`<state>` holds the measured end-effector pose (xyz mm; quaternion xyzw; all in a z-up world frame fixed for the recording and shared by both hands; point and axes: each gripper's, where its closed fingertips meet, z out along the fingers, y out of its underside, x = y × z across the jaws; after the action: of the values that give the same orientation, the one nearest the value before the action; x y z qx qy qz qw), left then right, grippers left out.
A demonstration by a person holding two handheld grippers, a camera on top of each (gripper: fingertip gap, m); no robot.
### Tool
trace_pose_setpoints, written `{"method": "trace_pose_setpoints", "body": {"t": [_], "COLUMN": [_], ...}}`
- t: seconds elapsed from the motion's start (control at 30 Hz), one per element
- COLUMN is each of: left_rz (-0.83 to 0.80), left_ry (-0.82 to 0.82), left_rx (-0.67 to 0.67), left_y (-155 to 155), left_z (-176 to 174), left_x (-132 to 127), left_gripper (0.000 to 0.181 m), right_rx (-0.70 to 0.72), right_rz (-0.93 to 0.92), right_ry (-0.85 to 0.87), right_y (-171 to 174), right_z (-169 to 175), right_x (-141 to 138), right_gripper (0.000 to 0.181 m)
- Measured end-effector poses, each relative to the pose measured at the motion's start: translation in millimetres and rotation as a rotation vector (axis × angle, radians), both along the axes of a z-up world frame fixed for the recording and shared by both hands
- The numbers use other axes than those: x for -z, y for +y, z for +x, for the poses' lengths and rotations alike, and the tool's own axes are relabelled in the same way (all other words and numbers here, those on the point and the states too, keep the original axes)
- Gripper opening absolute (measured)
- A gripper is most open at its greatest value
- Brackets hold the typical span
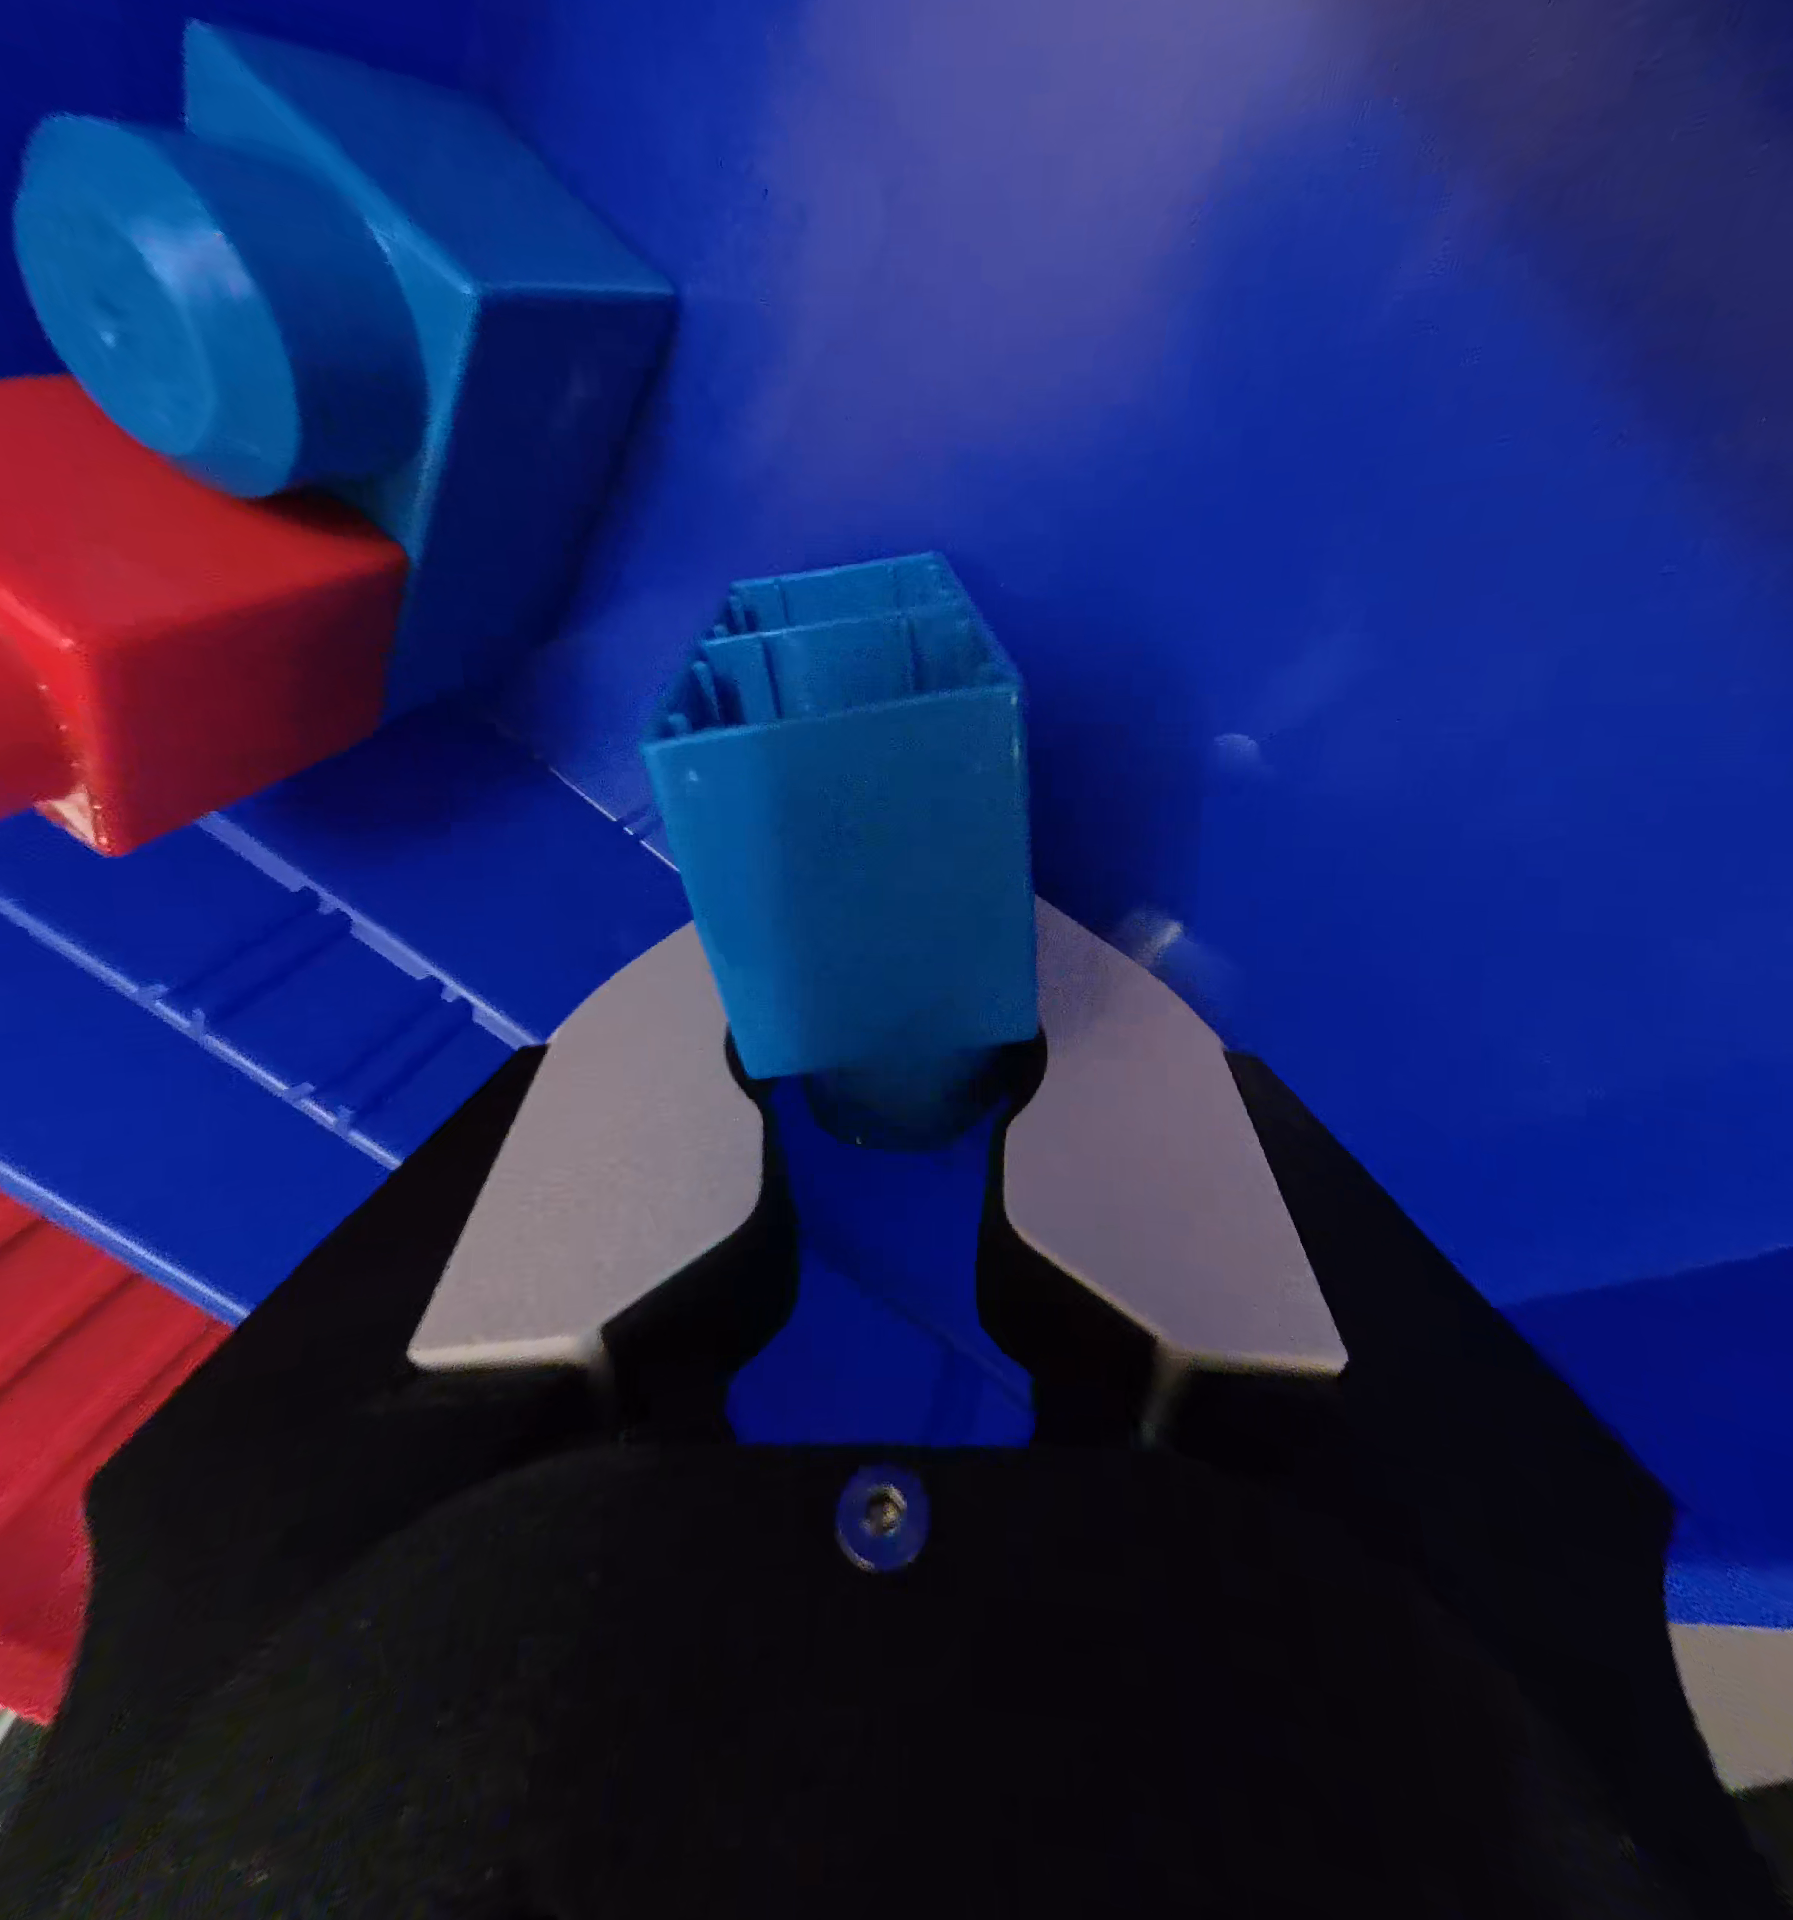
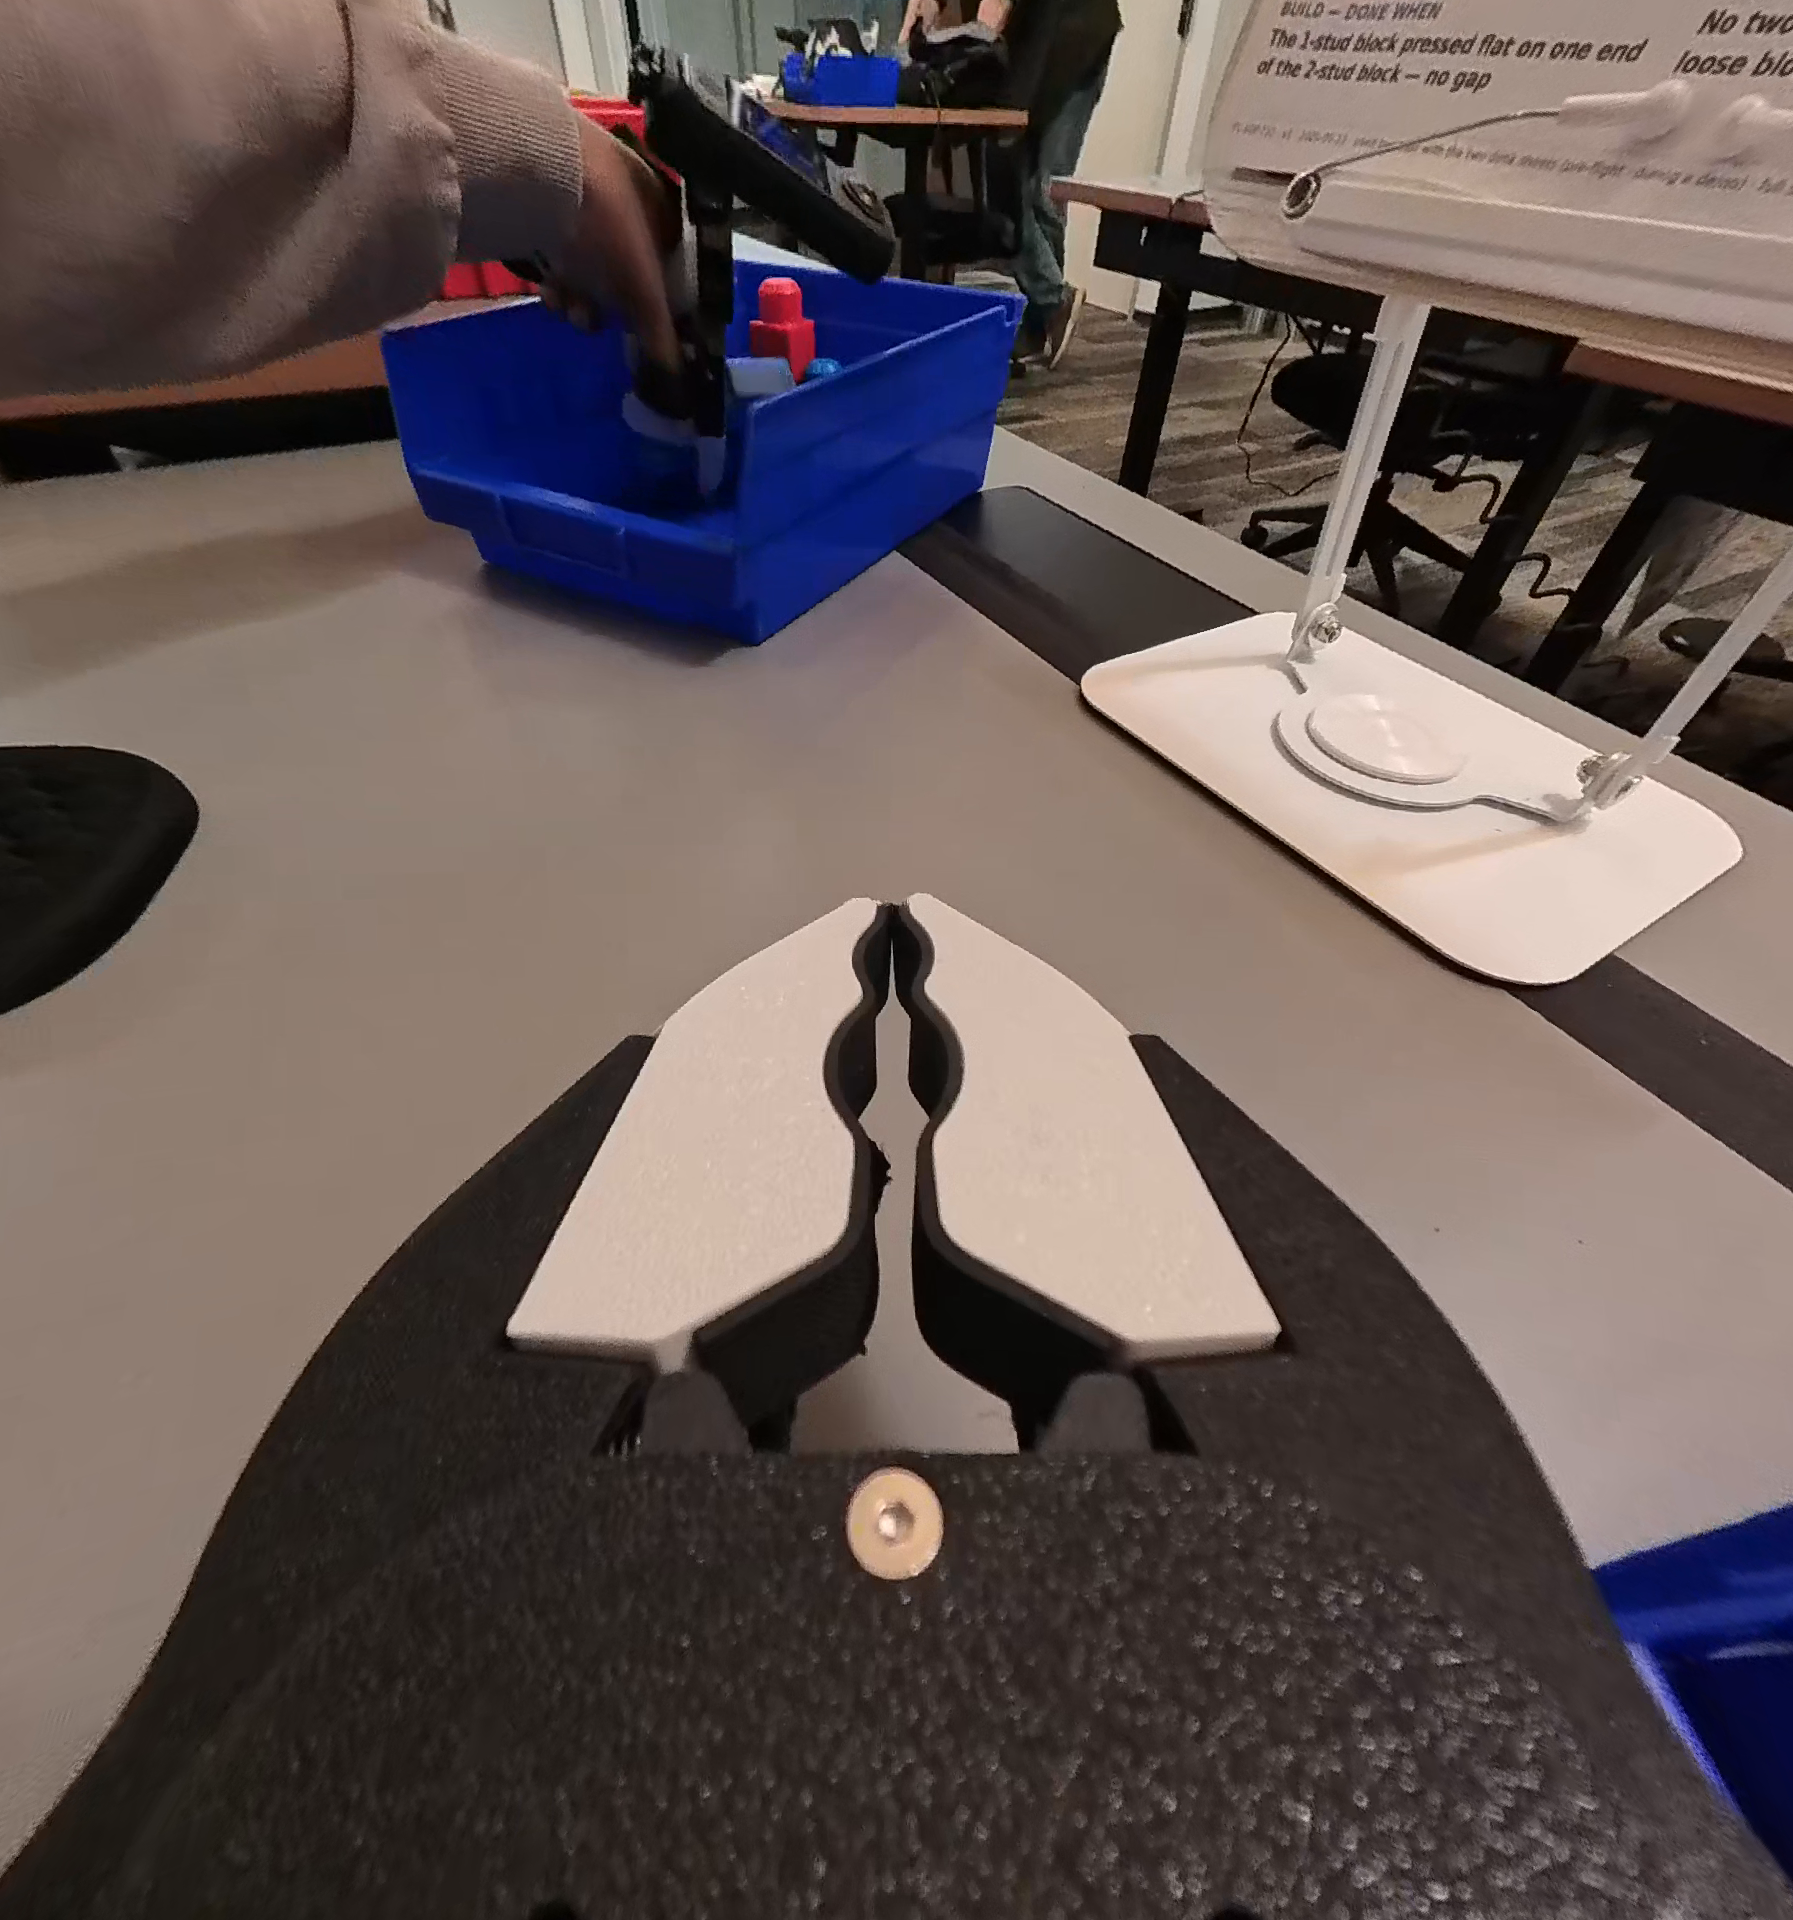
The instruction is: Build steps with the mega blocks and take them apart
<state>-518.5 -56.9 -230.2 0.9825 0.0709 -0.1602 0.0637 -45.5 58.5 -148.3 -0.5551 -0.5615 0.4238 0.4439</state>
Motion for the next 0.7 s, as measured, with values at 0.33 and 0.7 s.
{"method": "trace_pose_setpoints", "body": {"t": [0.33, 0.7], "left_rz": [0.333, 0.187], "left_ry": [-0.151, -0.247], "left_rx": [0.323, 1.120], "left_y": [41.7, -1.7], "left_z": [95.8, 377.6], "left_x": [-100.4, -99.3], "left_gripper": [0.038, 0.037], "right_rx": [-0.026, -0.262], "right_rz": [0.035, 0.258], "right_ry": [0.082, 0.004], "right_y": [-7.4, -87.9], "right_z": [1.4, -7.6], "right_x": [-19.7, -42.3], "right_gripper": [0.001, 0.060]}}
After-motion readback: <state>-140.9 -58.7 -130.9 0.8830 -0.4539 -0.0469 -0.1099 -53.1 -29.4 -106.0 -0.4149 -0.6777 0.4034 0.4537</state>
